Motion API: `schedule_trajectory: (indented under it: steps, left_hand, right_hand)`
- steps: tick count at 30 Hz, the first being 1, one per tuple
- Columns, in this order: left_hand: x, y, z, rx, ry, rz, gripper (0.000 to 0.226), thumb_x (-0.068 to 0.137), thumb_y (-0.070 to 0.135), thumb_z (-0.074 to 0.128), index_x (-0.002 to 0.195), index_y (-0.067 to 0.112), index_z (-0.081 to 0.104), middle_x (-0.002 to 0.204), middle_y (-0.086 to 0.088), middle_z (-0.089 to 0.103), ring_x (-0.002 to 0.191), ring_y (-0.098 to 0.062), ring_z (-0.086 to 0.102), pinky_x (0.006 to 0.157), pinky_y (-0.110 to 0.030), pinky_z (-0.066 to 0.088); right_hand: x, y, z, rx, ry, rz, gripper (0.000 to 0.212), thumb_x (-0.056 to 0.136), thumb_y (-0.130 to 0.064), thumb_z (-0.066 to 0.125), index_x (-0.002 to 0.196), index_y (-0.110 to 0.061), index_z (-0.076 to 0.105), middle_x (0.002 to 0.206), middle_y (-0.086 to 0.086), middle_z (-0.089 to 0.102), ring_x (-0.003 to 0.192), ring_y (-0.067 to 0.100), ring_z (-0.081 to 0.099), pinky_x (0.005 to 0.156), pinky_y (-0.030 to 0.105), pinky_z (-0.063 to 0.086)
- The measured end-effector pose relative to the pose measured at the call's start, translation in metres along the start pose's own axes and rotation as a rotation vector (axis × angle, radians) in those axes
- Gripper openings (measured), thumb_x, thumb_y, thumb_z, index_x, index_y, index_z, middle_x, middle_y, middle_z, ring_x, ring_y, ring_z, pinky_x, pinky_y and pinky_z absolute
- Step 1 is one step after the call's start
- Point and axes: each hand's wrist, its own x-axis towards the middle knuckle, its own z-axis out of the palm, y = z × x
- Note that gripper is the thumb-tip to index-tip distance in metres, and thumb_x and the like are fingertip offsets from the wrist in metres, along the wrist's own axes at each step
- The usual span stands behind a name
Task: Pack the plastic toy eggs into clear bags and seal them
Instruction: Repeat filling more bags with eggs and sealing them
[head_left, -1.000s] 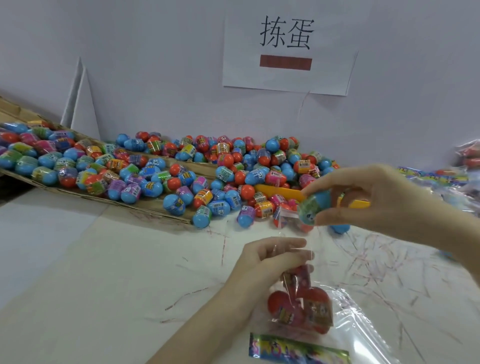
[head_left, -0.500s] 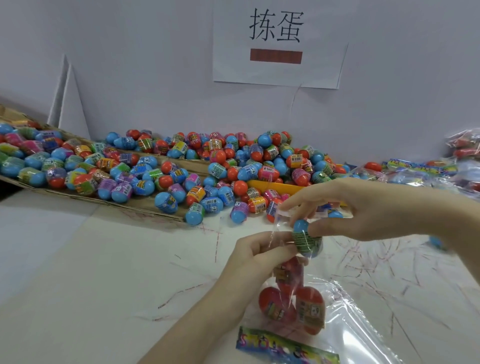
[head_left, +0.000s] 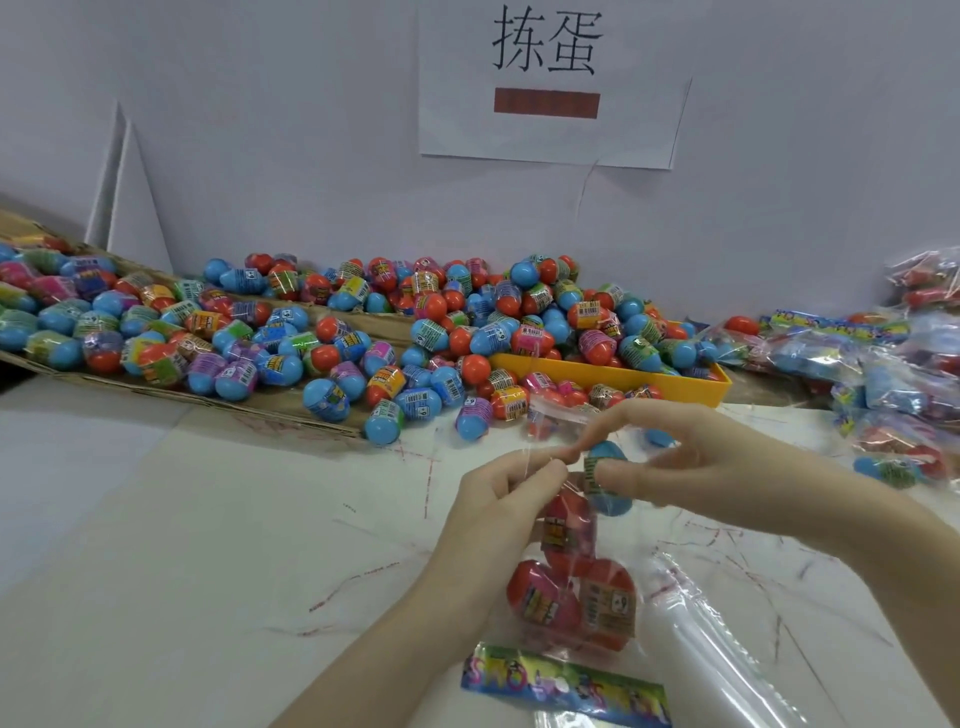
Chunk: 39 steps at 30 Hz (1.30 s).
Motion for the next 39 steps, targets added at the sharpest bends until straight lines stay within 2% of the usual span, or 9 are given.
schedule_trajectory:
  steps: [4,7,9,14,18,27,32,35,39]
  left_hand:
    - [0.000,0.001,-0.001,0.052,-0.025,-0.001,0.013,0.087,0.032,0.056,0.095,0.030,0.066,0.071,0.008,0.071,0.072,-0.004,0.068,0.071,-0.021,0.051]
    - [0.001,0.001,-0.007,0.135,-0.106,-0.014,0.049,0.061,0.050,0.078,0.104,0.035,0.060,0.092,0.009,0.072,0.085,-0.002,0.067,0.075,-0.018,0.052]
    - [0.002,0.001,-0.011,0.225,-0.143,-0.047,0.068,0.049,0.043,0.084,0.110,0.036,0.055,0.105,0.009,0.066,0.093,-0.002,0.064,0.074,-0.014,0.051]
    - [0.003,-0.001,-0.012,0.281,-0.134,-0.072,0.041,0.062,0.020,0.083,0.097,0.025,0.064,0.085,0.005,0.073,0.076,-0.004,0.068,0.061,-0.014,0.052]
    - [0.002,-0.004,-0.008,0.213,-0.051,-0.040,0.050,0.053,0.024,0.085,0.098,0.026,0.064,0.087,0.004,0.073,0.080,-0.009,0.069,0.065,-0.020,0.056]
    - [-0.003,-0.007,-0.001,0.171,-0.035,-0.017,0.039,0.058,0.014,0.085,0.092,0.021,0.068,0.082,-0.001,0.074,0.078,-0.016,0.070,0.069,-0.027,0.057]
    - [-0.004,-0.006,-0.001,0.203,-0.089,-0.081,0.041,0.056,0.022,0.086,0.091,0.024,0.066,0.086,0.004,0.073,0.082,-0.009,0.069,0.067,-0.019,0.054]
    - [-0.008,-0.003,0.003,0.201,-0.134,-0.100,0.050,0.052,0.047,0.086,0.093,0.029,0.064,0.088,0.008,0.072,0.081,-0.003,0.068,0.064,-0.014,0.052]
    - [-0.007,0.001,0.007,0.273,0.067,0.048,0.050,0.056,0.066,0.053,0.091,0.032,0.063,0.085,0.013,0.070,0.080,0.003,0.064,0.066,-0.017,0.050]
  right_hand:
    - [-0.001,0.011,0.014,0.305,0.061,-0.019,0.050,0.041,-0.055,0.069,0.088,-0.041,0.060,0.096,-0.007,0.064,0.069,0.014,0.070,0.058,0.020,0.054]
    - [0.000,0.016,0.017,0.389,0.171,-0.078,0.048,0.041,-0.051,0.072,0.086,-0.037,0.063,0.088,-0.004,0.067,0.067,0.017,0.069,0.057,0.019,0.053]
    - [-0.001,0.019,0.018,0.420,0.216,-0.088,0.043,0.043,-0.050,0.072,0.084,-0.038,0.064,0.093,-0.007,0.065,0.067,0.018,0.069,0.058,0.019,0.053]
    - [-0.003,0.019,0.024,0.476,0.260,-0.117,0.041,0.043,-0.048,0.074,0.081,-0.035,0.067,0.093,-0.012,0.064,0.063,0.017,0.069,0.058,0.016,0.051]
    - [0.000,0.021,0.029,0.500,0.411,-0.131,0.026,0.052,-0.041,0.071,0.074,-0.026,0.070,0.078,-0.017,0.068,0.067,-0.001,0.065,0.054,0.009,0.047]
    - [-0.001,0.020,0.035,0.213,0.538,-0.169,0.021,0.077,-0.030,0.062,0.067,-0.013,0.070,0.067,-0.007,0.067,0.065,0.000,0.059,0.062,0.012,0.045]
    - [-0.001,0.018,0.031,0.302,0.492,-0.069,0.023,0.074,-0.033,0.067,0.056,-0.019,0.073,0.072,-0.019,0.068,0.070,0.000,0.061,0.061,0.011,0.047]
    - [-0.001,0.019,0.030,0.337,0.474,-0.046,0.020,0.069,-0.033,0.070,0.057,-0.019,0.074,0.075,-0.020,0.067,0.076,-0.005,0.060,0.063,0.009,0.047]
    - [-0.005,0.015,0.029,0.369,0.472,-0.060,0.023,0.059,-0.036,0.072,0.059,-0.014,0.074,0.077,-0.010,0.069,0.074,0.005,0.063,0.065,0.024,0.055]
